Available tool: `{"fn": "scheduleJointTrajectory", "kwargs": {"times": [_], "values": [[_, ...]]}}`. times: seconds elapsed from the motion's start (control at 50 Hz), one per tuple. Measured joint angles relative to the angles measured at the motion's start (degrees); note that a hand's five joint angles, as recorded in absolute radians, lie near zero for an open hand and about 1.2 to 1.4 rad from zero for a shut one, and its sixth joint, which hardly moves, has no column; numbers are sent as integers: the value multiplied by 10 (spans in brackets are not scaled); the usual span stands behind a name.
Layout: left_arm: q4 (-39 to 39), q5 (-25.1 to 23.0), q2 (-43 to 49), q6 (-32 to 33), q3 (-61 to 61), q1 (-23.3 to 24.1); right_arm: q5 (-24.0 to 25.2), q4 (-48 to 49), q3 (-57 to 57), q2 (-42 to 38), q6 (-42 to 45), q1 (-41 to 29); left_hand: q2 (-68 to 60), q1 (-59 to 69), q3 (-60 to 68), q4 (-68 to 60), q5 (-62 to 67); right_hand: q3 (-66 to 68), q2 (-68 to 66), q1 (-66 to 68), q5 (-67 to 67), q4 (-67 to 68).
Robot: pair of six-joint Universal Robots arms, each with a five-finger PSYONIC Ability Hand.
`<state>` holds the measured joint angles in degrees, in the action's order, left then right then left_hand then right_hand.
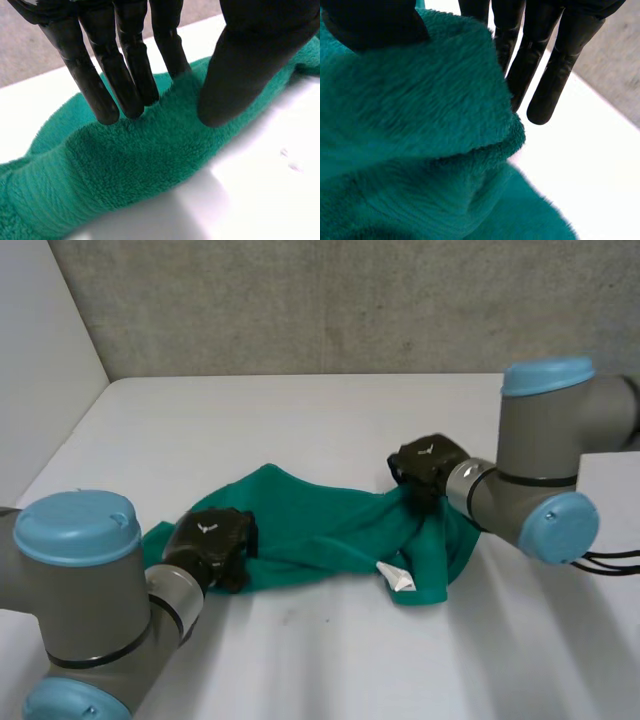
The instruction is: Fold the towel.
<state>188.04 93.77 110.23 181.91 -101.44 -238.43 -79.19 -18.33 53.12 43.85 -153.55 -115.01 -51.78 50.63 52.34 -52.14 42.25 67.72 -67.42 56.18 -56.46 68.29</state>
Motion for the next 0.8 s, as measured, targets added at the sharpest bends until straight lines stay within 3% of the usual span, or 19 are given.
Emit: {"fn": "scheduleJointTrajectory", "kwargs": {"times": [0.04, 0.06, 0.08, 0.12, 0.18, 0.2, 0.24, 0.4, 0.48, 0.54, 0.64, 0.8], "values": [[-8, 1, -1, 0, 3, 2, -6, -4, -14, -14, -3, 1, 42, -45, -45, 46, -45, -140, 137, -109, 117, -145], [-8, 1, -1, 0, 3, 2, -6, -4, -14, -14, -3, 1, 42, -45, -45, 46, -45, -140, 137, -109, 117, -145], [-11, 1, -4, 0, 6, 2, -10, -5, -21, -16, -9, 2, 115, -113, -118, 117, -118, -255, 264, -207, 227, -261], [-16, 2, -17, 0, 13, -1, -17, -3, -26, -2, -27, 5, 129, -126, -132, 134, -136, -402, 404, -323, 382, -407], [-16, 2, -17, 0, 13, -1, -17, -3, -26, -2, -27, 5, 129, -126, -132, 134, -136, -402, 404, -323, 382, -407], [-18, 1, -40, 1, 24, -10, -20, 2, -14, 39, -52, 10, 211, -201, -214, 217, -219, -402, 404, -323, 382, -407], [-19, 0, -59, 2, 32, -21, -21, 8, 12, 83, -67, 15, 231, -221, -233, 239, -241, -441, 434, -353, 437, -455], [-19, -9, -100, 4, 60, -63, -21, 25, 135, 212, -82, 21, 292, -273, -297, 301, -304, -442, 434, -353, 438, -456], [-30, -46, -104, 5, 87, -91, -20, 52, 263, 305, -81, 18, 292, -273, -298, 301, -304, -442, 434, -353, 438, -456], [-37, -61, -99, 6, 95, -99, -19, 60, 287, 318, -80, 17, 292, -273, -297, 300, -303, -442, 434, -353, 438, -456], [-117, -131, -23, 8, 154, -134, -19, 112, 409, 360, -71, 7, 292, -273, -297, 300, -302, -442, 434, -353, 438, -456], [-224, -148, 84, 41, 215, -150, -18, 151, 491, 360, -54, 3, 292, -273, -297, 300, -302, -442, 434, -353, 438, -456]]}}
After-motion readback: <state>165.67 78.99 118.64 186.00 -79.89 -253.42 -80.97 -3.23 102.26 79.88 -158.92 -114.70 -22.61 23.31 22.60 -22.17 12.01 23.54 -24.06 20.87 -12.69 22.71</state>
